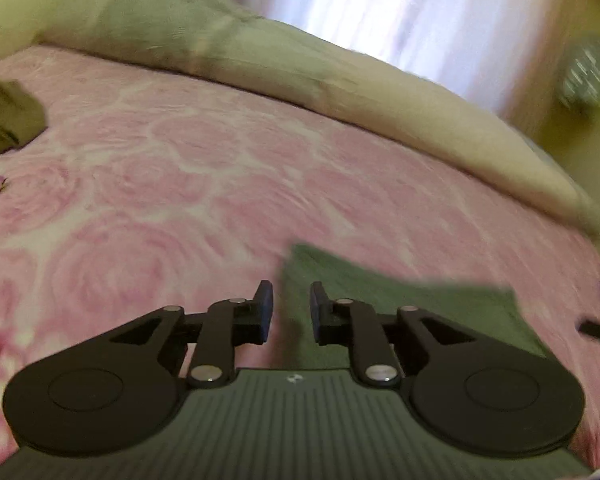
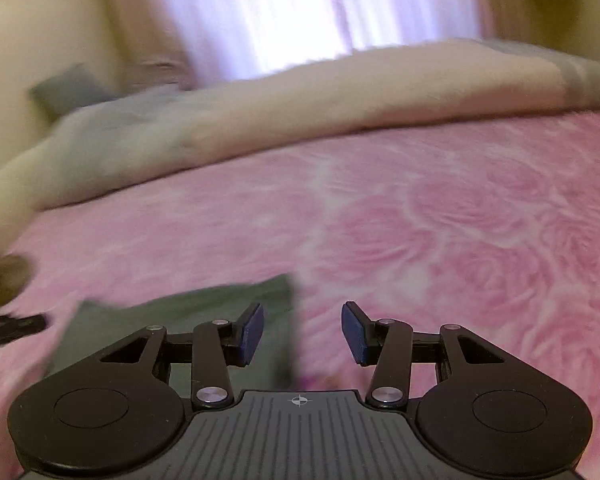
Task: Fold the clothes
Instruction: 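Open the right tool and pull it back while the left tool holds the edge, then open both tools and move them back above the folded grey-green T-shirt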
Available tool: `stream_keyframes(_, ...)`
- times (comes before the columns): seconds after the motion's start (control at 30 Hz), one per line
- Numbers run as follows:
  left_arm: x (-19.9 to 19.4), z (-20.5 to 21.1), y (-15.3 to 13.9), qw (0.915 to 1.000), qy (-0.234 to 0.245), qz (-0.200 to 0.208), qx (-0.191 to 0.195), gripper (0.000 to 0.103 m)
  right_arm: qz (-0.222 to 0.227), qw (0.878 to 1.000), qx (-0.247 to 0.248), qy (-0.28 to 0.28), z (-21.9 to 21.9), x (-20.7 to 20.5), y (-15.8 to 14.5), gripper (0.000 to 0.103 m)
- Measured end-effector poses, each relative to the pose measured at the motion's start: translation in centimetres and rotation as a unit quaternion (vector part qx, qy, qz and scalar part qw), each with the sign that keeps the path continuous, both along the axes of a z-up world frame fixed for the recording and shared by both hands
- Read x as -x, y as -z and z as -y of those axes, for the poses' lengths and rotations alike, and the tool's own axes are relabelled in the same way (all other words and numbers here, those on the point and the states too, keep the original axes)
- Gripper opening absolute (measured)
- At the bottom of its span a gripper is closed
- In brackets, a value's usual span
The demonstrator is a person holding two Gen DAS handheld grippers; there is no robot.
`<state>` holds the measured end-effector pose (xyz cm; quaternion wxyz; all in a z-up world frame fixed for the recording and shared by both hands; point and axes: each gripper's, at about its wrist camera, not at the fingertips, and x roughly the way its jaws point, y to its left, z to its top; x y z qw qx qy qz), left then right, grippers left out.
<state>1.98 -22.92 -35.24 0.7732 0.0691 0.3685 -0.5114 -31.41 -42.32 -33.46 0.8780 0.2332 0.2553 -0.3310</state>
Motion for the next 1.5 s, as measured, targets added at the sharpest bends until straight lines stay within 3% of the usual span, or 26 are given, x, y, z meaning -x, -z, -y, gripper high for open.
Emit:
stream_keyframes(0.13, 6.7, -2.7, 0.0, 0.9990, 0.044, -0.003, -0.010, 0.021, -0.026, 0.996, 0.032, -0.080, -6.7, -1.2, 0.0, 0.047)
stream_keyframes(0.23, 9.5, -4.6, 1.8, 0.9994, 0.027, -0.006, -0.020, 0.026, -0.084, 0.987, 0.061, -0.120, -10.9, -2.5, 2.5, 0.047)
stream_keyframes(0.3, 10.4, -5.7, 3.4, 0.9992, 0.010, 0.001, -0.037, 0.025, -0.120, 0.983, 0.079, -0.117, -12.3, -2.3, 4.3, 0.047)
stream_keyframes(0.37, 10.6, -7.0, 3.8, 0.9994, 0.007, 0.023, -0.023, 0.024, -0.114, 0.984, 0.087, -0.110, -12.6, -0.9, 5.1, 0.047)
stream_keyframes(0.47, 9.9, -8.0, 3.2, 0.9989, -0.014, 0.025, -0.038, 0.022, -0.121, 0.987, 0.074, -0.071, -11.5, 1.0, 5.2, 0.048)
stream_keyframes(0.5, 9.6, -8.4, 2.9, 0.9987, -0.024, 0.021, -0.039, 0.021, -0.115, 0.990, 0.054, -0.057, -10.8, 2.0, 5.2, 0.061)
stream_keyframes(0.53, 9.3, -8.8, 2.7, 0.9985, -0.034, 0.016, -0.041, 0.021, -0.106, 0.993, 0.027, -0.042, -10.2, 2.9, 5.2, 0.065)
stream_keyframes(0.6, 9.3, -9.6, 2.4, 0.9979, -0.042, 0.015, -0.046, 0.021, -0.084, 0.996, -0.005, -0.027, -9.8, 4.4, 4.8, 0.065)
stream_keyframes(0.7, 9.9, -10.7, 2.2, 0.9966, -0.050, 0.015, -0.063, 0.022, -0.133, 0.991, 0.024, -0.008, -11.0, 4.4, 4.3, 0.065)
stream_keyframes(0.83, 11.0, -11.8, 1.9, 0.9926, -0.058, 0.004, -0.107, 0.031, -0.114, 0.993, -0.011, 0.022, -12.1, 6.3, 3.5, 0.065)
stream_keyframes(0.93, 12.3, -12.5, 1.2, 0.9895, -0.052, 0.009, -0.134, 0.033, -0.099, 0.995, -0.024, 0.017, -13.6, 7.1, 2.6, 0.065)
stream_keyframes(1.1, 14.3, -13.0, -0.6, 0.9880, -0.040, 0.030, -0.146, 0.036, -0.095, 0.995, -0.022, 0.014, -16.2, 7.5, 1.0, 0.065)
stream_keyframes(1.5, 17.3, -15.6, -4.4, 0.9906, -0.017, 0.058, -0.123, 0.041, -0.084, 0.996, -0.010, 0.015, -20.0, 8.6, -0.7, 0.065)
